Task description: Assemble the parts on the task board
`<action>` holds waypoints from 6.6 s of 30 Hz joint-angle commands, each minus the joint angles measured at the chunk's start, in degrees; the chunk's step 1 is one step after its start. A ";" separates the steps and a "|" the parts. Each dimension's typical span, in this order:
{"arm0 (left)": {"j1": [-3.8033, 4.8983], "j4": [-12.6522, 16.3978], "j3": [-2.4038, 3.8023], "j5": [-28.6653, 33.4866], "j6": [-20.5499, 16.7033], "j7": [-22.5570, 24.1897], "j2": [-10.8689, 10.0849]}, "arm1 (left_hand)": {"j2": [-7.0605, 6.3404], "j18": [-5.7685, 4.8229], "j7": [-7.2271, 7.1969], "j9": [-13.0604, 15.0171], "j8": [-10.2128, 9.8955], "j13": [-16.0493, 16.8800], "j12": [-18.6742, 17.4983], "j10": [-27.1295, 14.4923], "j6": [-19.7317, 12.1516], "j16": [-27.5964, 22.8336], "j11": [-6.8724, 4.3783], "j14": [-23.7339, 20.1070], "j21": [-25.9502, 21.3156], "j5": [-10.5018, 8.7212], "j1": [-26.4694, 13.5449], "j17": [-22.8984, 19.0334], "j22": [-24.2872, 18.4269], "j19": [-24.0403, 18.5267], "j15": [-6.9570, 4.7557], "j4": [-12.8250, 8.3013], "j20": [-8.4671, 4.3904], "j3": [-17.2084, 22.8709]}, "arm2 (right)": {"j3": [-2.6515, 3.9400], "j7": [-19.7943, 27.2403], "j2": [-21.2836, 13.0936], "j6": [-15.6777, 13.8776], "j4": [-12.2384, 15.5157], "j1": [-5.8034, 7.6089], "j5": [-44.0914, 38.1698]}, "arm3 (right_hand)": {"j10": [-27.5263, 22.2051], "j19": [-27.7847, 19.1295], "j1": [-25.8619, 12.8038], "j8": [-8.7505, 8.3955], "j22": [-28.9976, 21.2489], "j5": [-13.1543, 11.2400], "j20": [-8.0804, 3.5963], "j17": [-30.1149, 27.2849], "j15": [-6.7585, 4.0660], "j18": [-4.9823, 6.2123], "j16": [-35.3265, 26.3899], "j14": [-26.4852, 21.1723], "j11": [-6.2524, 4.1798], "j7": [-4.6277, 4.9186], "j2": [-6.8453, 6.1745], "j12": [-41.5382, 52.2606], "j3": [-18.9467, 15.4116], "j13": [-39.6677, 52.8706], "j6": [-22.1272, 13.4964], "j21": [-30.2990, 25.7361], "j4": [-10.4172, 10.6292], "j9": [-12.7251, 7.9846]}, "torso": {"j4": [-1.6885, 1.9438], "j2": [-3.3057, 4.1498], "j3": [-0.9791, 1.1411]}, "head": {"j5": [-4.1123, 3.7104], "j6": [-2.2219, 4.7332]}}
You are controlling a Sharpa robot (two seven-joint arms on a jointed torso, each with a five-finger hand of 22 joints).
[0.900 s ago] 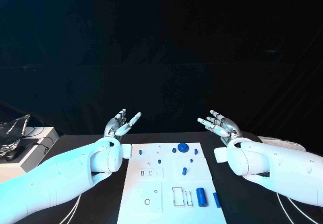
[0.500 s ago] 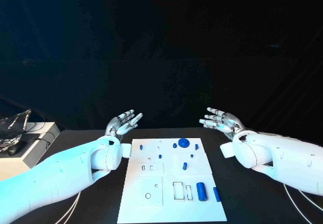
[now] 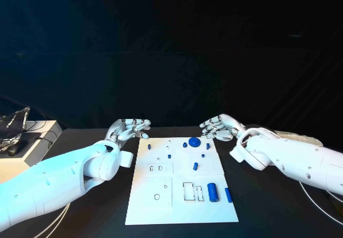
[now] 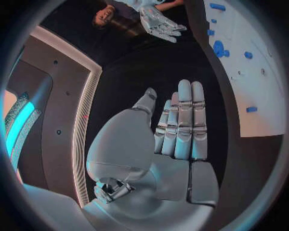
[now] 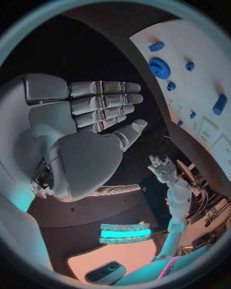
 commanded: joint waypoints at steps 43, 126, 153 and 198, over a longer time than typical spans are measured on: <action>-0.21 10.60 1.82 -9.55 6.95 -4.21 -7.33 | 0.69 2.58 -0.70 0.04 -0.12 0.08 -0.06 -6.55 -1.29 12.37 1.04 -5.08 22.67 -0.07 -1.91 17.46 16.88 -5.97 0.15 -3.07 -0.94 -2.73 | 0.40 -19.74 7.98 1.19 -3.88 3.11 -44.23 | -0.86 29.42 -4.14 0.34 56.93 4.48 -8.33 10.68 -5.85 1.94 40.83 13.08 -1.70 -2.24 -8.75 0.54 4.63 0.24 9.74 50.24 1.66 0.32 | 4.95 6.84 -1.79 | -4.09 0.85; -0.21 8.59 1.84 -7.81 6.38 -4.82 -7.14 | 2.03 2.84 -0.44 0.03 -0.12 0.08 -0.03 -7.77 -1.37 13.59 1.35 -5.09 22.77 -0.08 -1.64 15.78 17.24 -5.94 0.28 -4.06 -0.75 -3.45 | 0.59 -21.51 8.45 -3.59 -3.51 1.98 -44.63 | 7.89 33.04 -4.96 0.43 72.36 -3.57 -9.38 3.69 -7.12 1.05 46.41 12.04 -4.09 -4.43 -2.93 0.37 22.99 0.18 15.58 43.18 1.99 0.65 | 4.95 8.22 -1.70 | -3.74 0.80; -0.20 9.69 1.91 -7.79 6.41 -4.55 -7.48 | 2.08 2.85 -0.51 0.03 -0.11 0.08 -0.03 -7.86 -1.37 13.90 1.35 -5.21 22.78 -0.08 -1.68 15.43 17.32 -5.95 0.28 -4.37 -0.76 -3.58 | 1.32 -24.92 15.24 -10.06 -6.99 1.95 -46.85 | 7.75 33.49 -4.95 0.39 74.06 -2.51 -9.44 3.60 -7.11 1.05 46.23 12.05 -4.01 -4.31 -3.51 0.36 23.32 0.17 15.63 41.33 1.82 0.57 | 5.32 8.48 -1.87 | -2.99 0.72; -0.15 10.14 2.18 -7.78 6.28 -4.57 -7.87 | 2.11 2.85 -0.49 0.03 -0.12 0.08 -0.03 -7.97 -1.41 14.12 1.38 -5.25 22.78 -0.08 -1.73 15.12 17.39 -5.95 0.29 -4.52 -0.76 -3.68 | 1.08 -24.78 16.81 -5.89 -9.23 1.42 -47.18 | 7.20 33.47 -5.13 0.38 74.37 -2.01 -9.30 3.44 -7.02 1.35 45.84 12.00 -3.84 -4.17 -3.76 0.36 22.90 0.17 15.24 39.71 1.73 0.53 | 5.59 8.96 -1.99 | -2.58 -0.13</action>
